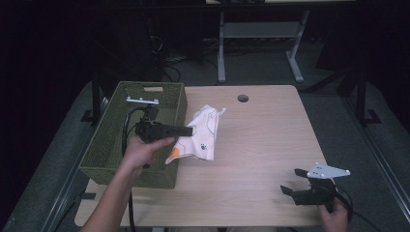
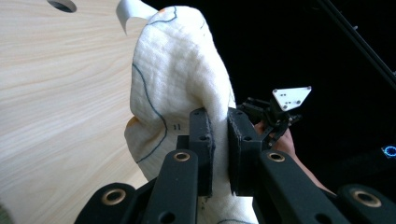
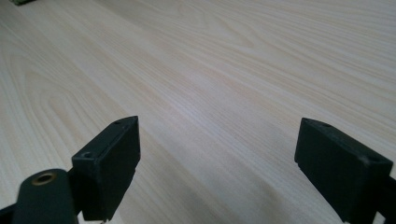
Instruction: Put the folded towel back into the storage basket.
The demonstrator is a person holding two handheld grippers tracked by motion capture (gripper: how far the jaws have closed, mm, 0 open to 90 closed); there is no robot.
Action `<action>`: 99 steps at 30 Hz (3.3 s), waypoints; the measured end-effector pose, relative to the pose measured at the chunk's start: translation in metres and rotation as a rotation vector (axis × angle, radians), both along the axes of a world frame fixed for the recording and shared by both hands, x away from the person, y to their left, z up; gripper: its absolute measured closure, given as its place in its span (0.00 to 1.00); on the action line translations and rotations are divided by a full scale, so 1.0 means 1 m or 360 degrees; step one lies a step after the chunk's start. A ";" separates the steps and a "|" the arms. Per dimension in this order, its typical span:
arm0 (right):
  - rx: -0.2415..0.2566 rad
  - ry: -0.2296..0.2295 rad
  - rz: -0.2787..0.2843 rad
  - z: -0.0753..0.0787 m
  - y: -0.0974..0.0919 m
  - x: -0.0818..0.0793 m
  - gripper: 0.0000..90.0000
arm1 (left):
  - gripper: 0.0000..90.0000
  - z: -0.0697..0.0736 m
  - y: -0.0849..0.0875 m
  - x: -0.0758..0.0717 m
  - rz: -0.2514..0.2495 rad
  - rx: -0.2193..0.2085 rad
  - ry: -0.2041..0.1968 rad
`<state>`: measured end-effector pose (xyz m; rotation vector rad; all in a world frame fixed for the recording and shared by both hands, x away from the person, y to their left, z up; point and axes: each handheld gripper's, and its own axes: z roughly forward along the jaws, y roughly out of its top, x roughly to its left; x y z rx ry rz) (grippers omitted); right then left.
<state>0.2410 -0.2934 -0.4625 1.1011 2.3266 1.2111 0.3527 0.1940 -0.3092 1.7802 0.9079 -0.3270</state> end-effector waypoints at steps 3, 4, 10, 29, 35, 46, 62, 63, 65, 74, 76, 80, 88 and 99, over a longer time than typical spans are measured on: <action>0.0000 0.0003 -0.0009 -0.001 0.000 0.000 0.15 | 0.92 0.004 0.007 0.001 0.0022 -0.0006 -0.0009; 0.0003 0.0005 -0.0011 -0.001 0.000 -0.001 0.15 | 0.92 0.005 0.009 0.002 0.0023 -0.0009 -0.0010; 0.0013 -0.0003 -0.0017 0.000 -0.001 -0.004 0.15 | 0.92 0.012 0.032 0.003 0.0079 0.0019 -0.0010; 0.0013 0.0003 -0.0016 0.001 -0.003 -0.003 0.15 | 0.92 0.010 0.091 -0.003 0.0226 0.0041 -0.0016; 0.0006 0.0013 -0.0021 -0.001 -0.002 -0.003 0.15 | 0.92 0.007 0.104 -0.002 0.0263 0.0068 -0.0002; -0.0008 0.0007 0.0006 0.000 0.001 -0.004 0.15 | 0.92 -0.006 0.133 -0.003 0.0330 0.0151 0.0016; 0.0000 0.0008 -0.0003 -0.001 -0.002 -0.002 0.15 | 0.91 -0.033 0.145 0.028 0.0274 0.0387 0.0011; -0.0002 0.0012 0.0002 -0.001 -0.001 -0.002 0.15 | 0.91 -0.035 0.144 0.035 0.0238 0.0449 -0.0006; -0.0002 0.0020 0.0003 -0.001 0.000 -0.002 0.15 | 0.84 -0.036 0.145 0.041 0.0258 0.0575 -0.0104; 0.0004 0.0025 0.0009 -0.001 -0.002 -0.004 0.15 | 0.58 -0.053 0.136 0.054 0.0317 0.0844 0.0011; -0.0005 0.0024 0.0016 -0.001 -0.002 -0.004 0.15 | 0.61 -0.055 0.135 0.054 0.0300 0.0857 0.0030; -0.0003 0.0020 0.0022 0.000 -0.001 -0.005 0.15 | 0.68 -0.064 0.125 0.053 0.0212 0.0947 0.0090; 0.0001 0.0010 0.0040 0.001 0.000 -0.005 0.15 | 0.68 -0.085 0.100 0.054 0.0128 0.1026 0.0238; 0.0010 -0.0011 0.0061 0.004 -0.002 -0.003 0.15 | 0.57 -0.114 0.062 0.056 -0.0063 0.1437 0.0332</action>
